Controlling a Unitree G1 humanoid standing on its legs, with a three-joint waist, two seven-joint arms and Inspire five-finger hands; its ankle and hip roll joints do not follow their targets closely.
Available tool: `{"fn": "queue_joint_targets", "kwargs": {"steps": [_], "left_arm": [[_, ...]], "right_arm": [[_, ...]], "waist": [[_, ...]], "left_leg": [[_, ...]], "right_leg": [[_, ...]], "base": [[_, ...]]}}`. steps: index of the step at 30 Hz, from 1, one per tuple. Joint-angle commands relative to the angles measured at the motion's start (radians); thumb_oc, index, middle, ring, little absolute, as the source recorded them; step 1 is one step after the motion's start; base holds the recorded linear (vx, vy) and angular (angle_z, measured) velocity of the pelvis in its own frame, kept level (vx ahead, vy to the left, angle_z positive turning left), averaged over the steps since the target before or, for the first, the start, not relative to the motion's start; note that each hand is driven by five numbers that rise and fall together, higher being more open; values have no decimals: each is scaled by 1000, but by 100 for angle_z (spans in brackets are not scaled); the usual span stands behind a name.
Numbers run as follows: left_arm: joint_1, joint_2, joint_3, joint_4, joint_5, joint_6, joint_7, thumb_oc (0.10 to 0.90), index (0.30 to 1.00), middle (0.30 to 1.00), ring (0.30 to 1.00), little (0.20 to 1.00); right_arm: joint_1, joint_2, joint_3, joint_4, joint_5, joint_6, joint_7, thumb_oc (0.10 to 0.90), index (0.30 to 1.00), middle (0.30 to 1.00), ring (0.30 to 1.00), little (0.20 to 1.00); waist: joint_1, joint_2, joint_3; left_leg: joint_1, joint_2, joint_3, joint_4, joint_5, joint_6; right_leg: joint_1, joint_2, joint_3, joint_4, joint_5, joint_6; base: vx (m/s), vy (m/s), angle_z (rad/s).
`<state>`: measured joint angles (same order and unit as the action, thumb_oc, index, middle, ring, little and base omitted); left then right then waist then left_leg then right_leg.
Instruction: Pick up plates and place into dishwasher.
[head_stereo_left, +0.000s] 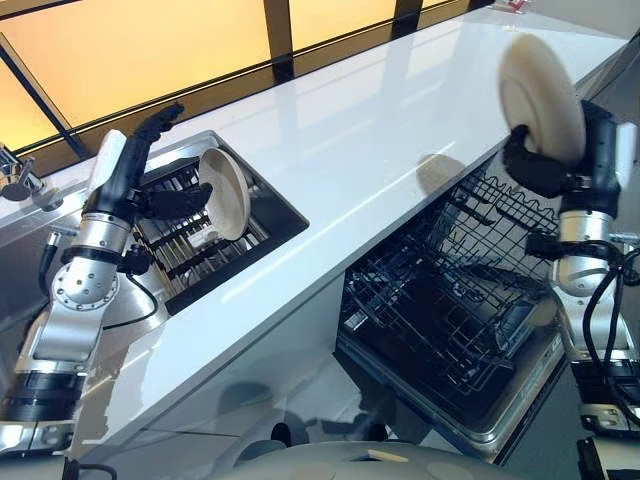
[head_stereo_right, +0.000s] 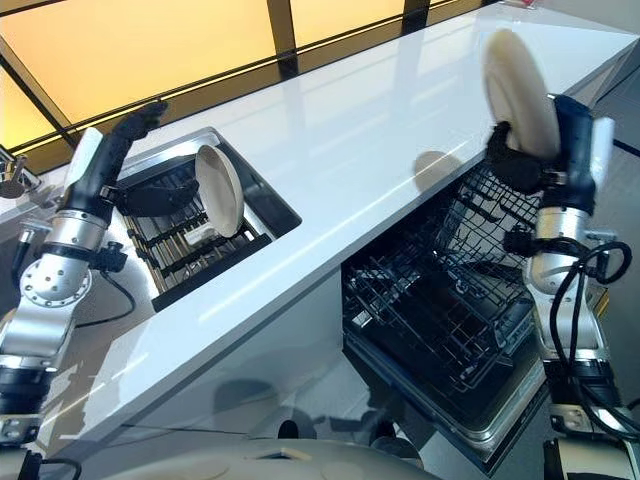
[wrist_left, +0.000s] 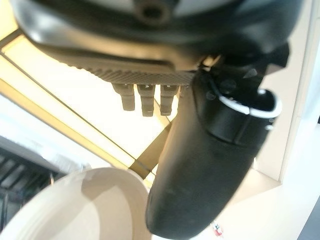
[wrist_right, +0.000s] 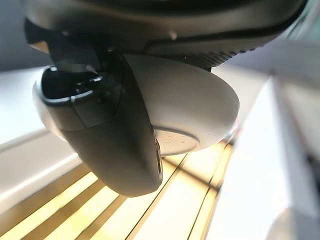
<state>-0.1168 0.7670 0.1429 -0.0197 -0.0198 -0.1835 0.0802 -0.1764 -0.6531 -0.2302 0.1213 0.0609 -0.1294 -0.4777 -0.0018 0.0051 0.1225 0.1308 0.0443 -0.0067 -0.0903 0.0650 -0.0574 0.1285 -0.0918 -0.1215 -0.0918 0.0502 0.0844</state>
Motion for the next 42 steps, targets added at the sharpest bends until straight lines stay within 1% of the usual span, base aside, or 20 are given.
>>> {"fn": "queue_joint_targets", "kwargs": {"steps": [1, 3, 7, 10, 14, 18, 21, 24, 29, 32, 38, 42], "left_arm": [[-57, 112, 107, 1, -70, -113, 79, 800, 900, 900, 900, 900], [-61, 116, 107, 8, -83, -124, 87, 800, 900, 900, 900, 900], [-61, 118, 113, 14, -113, -146, 103, 800, 900, 900, 900, 900], [-55, 114, 120, 9, -129, -160, 106, 800, 900, 900, 900, 900], [-47, 95, 127, 2, -187, -175, 97, 800, 900, 900, 900, 900], [-55, 82, 120, 11, -242, -166, 84, 800, 900, 900, 900, 900], [-73, 82, 106, 26, -272, -172, 74, 800, 900, 900, 900, 900], [-93, 104, 97, 35, -291, -180, 64, 800, 900, 900, 900, 900], [-105, 122, 89, 37, -302, -193, 49, 800, 900, 900, 900, 900], [-133, 136, 68, 48, -305, -205, 42, 800, 900, 900, 900, 900], [-191, 138, 24, 58, -315, -213, 23, 800, 900, 900, 900, 900], [-223, 144, -1, 63, -314, -213, 23, 800, 900, 900, 900, 900]], "right_arm": [[-58, -134, -119, -11, 75, -42, -99, 100, 300, 300, 300, 200], [-56, -142, -120, 31, 82, -29, -74, 100, 300, 300, 300, 200], [-32, -157, -102, 134, 21, 37, -51, 100, 300, 300, 300, 200], [-23, -164, -95, 183, -7, 62, -31, 100, 300, 300, 300, 200], [-20, -185, -66, 264, -36, 80, 49, 100, 300, 300, 300, 200], [-39, -204, -30, 295, -38, 90, 83, 100, 300, 300, 300, 200], [-77, -225, 13, 327, -61, 97, 110, 100, 300, 300, 300, 200], [-128, -254, 77, 364, -64, 115, 139, 100, 300, 300, 300, 200], [-194, -285, 159, 395, -55, 119, 194, 100, 300, 300, 300, 200], [-246, -295, 212, 420, -51, 119, 219, 100, 300, 300, 300, 200], [-304, -298, 289, 457, -33, 117, 341, 100, 300, 300, 300, 200], [-339, -298, 339, 468, -14, 117, 413, 100, 300, 300, 300, 200]], "waist": [[-21, 14, -60], [-18, 15, -56], [-12, 16, -47], [-10, 16, -42], [-2, 17, -20], [2, 21, 7], [6, 21, 35], [11, 17, 64], [14, 9, 100], [16, 7, 130], [20, 3, 174], [26, 5, 203]], "left_leg": [[48, -111, 44, 6, -143, 102], [47, -111, 37, 7, -143, 102], [45, -109, 27, 7, -139, 99], [44, -107, 22, 6, -137, 96], [35, -100, 15, 11, -130, 87], [10, -92, 12, 30, -126, 79], [-22, -87, 13, 54, -124, 73], [-50, -79, 20, 73, -122, 68], [-84, -68, 35, 109, -121, 57], [-117, -62, 44, 149, -123, 49], [-179, -53, 50, 239, -131, 38], [-213, -50, 52, 285, -138, 37]], "right_leg": [[3, 125, -8, 95, -133, -36], [2, 125, -10, 100, -136, -39], [0, 124, -21, 109, -144, -44], [-1, 124, -26, 112, -147, -46], [-7, 122, -42, 126, -156, -53], [-32, 119, -53, 156, -167, -61], [-59, 121, -57, 174, -171, -69], [-78, 126, -61, 179, -169, -76], [-87, 134, -62, 176, -164, -86], [-99, 134, -61, 184, -164, -93], [-118, 130, -65, 210, -170, -104], [-138, 128, -72, 230, -172, -111]], "base": [[25, -37, 0], [26, -37, 0], [29, -46, 1], [30, -55, 8], [33, -85, 11], [-9, -92, 5], [-46, -129, 13], [-55, -151, 10], [-22, -142, -3], [-51, -140, -10], [-13, -119, -8], [-19, -95, -11]]}}
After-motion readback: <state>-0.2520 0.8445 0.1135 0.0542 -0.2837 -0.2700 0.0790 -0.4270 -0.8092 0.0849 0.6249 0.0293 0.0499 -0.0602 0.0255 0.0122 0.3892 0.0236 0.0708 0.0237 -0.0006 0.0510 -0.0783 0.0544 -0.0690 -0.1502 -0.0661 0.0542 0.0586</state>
